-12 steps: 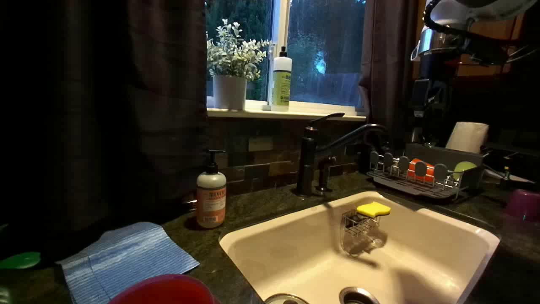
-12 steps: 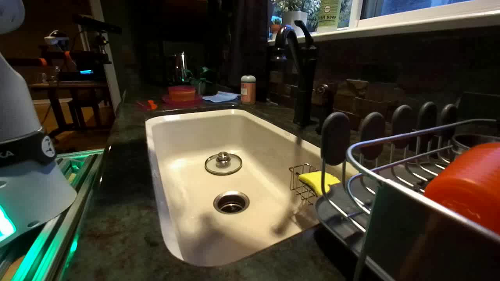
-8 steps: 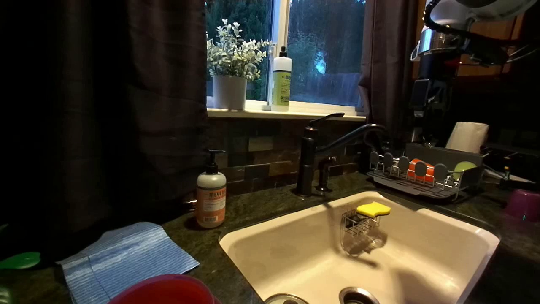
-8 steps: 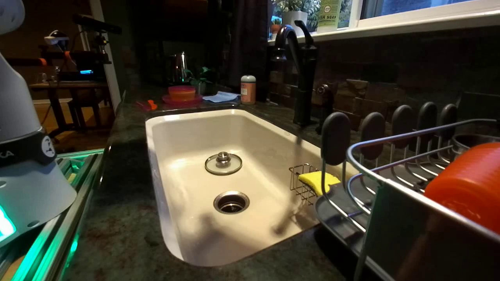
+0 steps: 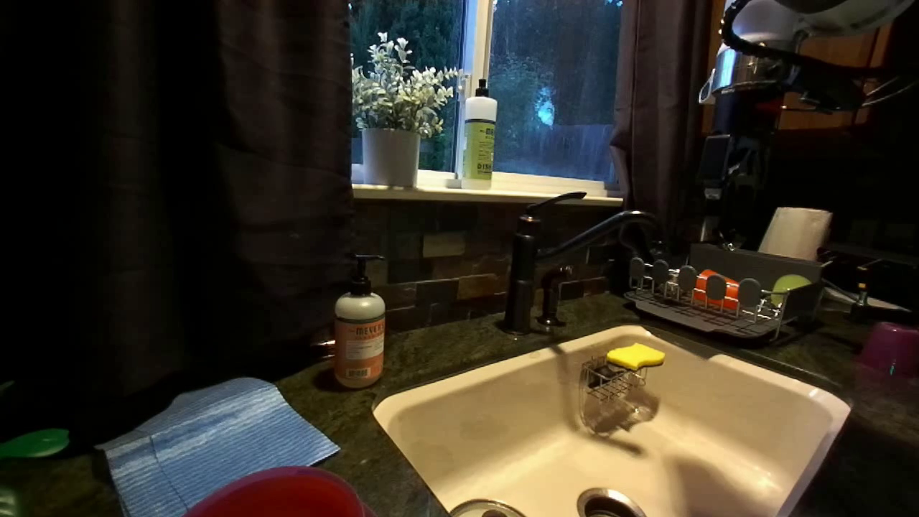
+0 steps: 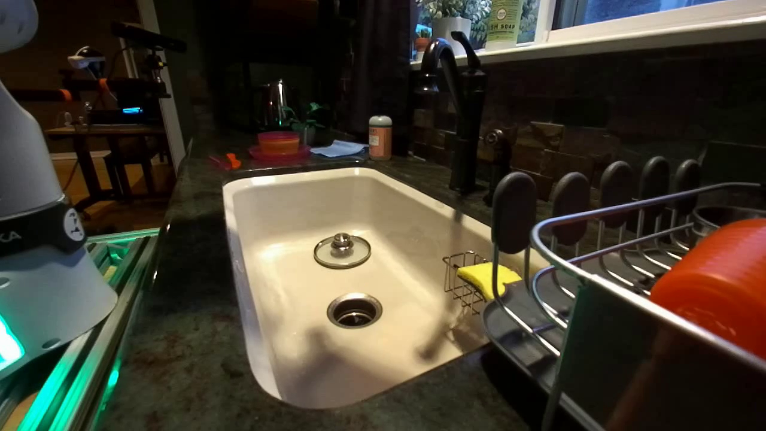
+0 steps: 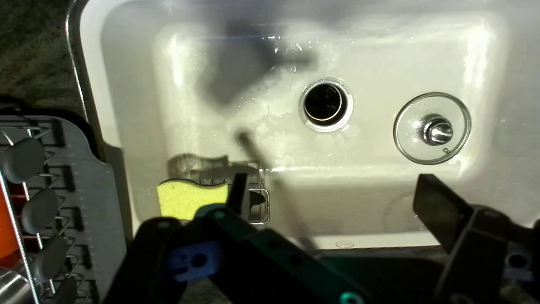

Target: Put the cup inside the sink then pour water inside

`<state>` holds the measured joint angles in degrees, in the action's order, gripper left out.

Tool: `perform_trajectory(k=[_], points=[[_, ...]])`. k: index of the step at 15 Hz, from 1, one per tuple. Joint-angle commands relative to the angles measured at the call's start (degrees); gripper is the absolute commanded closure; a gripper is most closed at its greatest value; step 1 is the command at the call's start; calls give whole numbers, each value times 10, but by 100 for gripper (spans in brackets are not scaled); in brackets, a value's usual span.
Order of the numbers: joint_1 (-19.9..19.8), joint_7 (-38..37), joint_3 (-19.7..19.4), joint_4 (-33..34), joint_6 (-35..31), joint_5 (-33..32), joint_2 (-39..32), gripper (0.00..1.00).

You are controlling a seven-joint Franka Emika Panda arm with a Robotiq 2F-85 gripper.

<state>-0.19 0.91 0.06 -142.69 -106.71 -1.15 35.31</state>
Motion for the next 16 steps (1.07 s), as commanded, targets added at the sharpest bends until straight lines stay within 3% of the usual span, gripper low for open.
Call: perform_trajectory(k=[1, 7, 15, 16], points=[[1, -1, -1, 1, 1, 0, 0, 0], [1, -1, -1, 1, 1, 0, 0, 0], [-104, -47, -79, -36, -8, -4, 104, 0], [-84, -26, -67, -13, 1, -2, 66, 0]])
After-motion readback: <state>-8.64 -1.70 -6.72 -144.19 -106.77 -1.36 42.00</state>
